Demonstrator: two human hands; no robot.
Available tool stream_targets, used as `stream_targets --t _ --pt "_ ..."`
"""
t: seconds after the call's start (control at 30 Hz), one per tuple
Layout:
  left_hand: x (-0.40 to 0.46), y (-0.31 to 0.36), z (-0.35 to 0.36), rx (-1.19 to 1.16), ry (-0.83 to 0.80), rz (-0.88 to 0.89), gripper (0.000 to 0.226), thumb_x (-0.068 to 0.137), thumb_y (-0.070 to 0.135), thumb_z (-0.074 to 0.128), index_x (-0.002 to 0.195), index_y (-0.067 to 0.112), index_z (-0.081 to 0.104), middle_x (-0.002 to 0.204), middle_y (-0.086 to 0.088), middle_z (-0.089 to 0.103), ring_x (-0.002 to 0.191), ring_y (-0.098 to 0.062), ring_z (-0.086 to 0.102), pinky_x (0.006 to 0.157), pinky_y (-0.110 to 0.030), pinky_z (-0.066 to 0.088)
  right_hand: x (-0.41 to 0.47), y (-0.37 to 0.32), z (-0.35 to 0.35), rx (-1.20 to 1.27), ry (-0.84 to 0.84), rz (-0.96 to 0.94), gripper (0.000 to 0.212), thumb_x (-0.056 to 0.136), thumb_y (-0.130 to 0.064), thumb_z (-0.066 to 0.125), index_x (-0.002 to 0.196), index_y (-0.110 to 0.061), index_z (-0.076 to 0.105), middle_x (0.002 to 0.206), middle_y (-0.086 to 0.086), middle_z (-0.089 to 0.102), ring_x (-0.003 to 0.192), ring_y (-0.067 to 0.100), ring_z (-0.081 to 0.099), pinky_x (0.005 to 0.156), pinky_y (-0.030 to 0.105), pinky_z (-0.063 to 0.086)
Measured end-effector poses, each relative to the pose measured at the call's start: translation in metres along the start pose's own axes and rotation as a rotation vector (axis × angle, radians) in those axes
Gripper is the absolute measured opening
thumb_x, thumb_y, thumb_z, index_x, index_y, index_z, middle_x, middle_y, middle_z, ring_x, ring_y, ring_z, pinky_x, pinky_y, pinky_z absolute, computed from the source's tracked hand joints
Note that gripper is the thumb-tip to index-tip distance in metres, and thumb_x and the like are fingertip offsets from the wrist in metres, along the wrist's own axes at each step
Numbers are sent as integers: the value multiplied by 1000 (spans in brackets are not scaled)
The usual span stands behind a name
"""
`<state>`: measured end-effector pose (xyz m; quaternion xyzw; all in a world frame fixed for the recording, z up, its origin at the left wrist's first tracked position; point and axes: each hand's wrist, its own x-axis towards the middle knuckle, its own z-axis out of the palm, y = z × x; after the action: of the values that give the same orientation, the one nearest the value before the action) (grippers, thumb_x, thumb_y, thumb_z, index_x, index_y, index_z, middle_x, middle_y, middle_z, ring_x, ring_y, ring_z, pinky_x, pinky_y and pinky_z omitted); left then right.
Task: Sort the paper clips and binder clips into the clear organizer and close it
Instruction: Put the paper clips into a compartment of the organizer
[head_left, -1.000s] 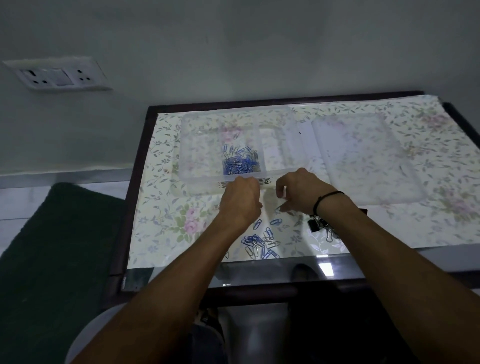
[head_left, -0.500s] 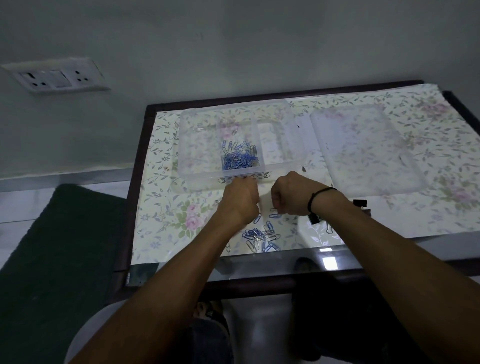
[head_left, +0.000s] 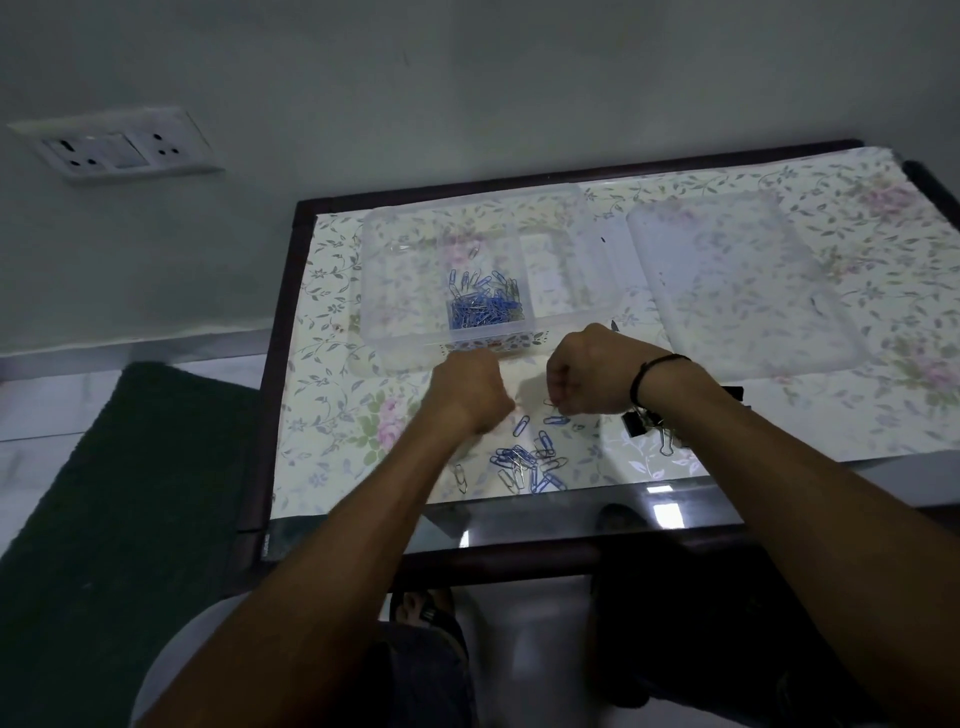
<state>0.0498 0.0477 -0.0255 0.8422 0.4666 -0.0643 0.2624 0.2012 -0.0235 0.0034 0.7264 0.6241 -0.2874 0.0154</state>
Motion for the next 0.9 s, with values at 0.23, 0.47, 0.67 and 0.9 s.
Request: stream_targets --t 0.23,0.47,0.67,0.9 --pt "-6 -47 -47 -41 -46 83 11 80 3 77 85 14 79 70 3 74 68 -7 73 72 -21 60 3 -4 -2 -25 -11 18 23 69 -21 86 88 -19 73 69 -12 53 85 19 66 70 26 52" --pt "-4 -55 -38 -14 -90 162 21 79 9 82 97 17 75 79 0 75 77 -16 73 72 -23 56 2 -5 3 -45 -99 44 32 65 -23 90 92 -19 73 71 -8 57 81 19 70 64 25 51" --pt "-2 -52 -35 24 -53 167 26 79 11 81 103 17 73 76 2 71 76 -18 70 71 -29 58 5 -9 10 -54 -22 39 27 69 -21 87 92 -13 77 98 8 71 77 20 61 63 24 44" --pt "2 -54 -36 110 -27 202 26 76 6 82 100 13 76 85 -4 75 82 -16 69 81 -27 56 5 -12 10 -47 37 32 27 68 -29 88 84 -9 78 91 8 73 78 22 66 70 28 55"
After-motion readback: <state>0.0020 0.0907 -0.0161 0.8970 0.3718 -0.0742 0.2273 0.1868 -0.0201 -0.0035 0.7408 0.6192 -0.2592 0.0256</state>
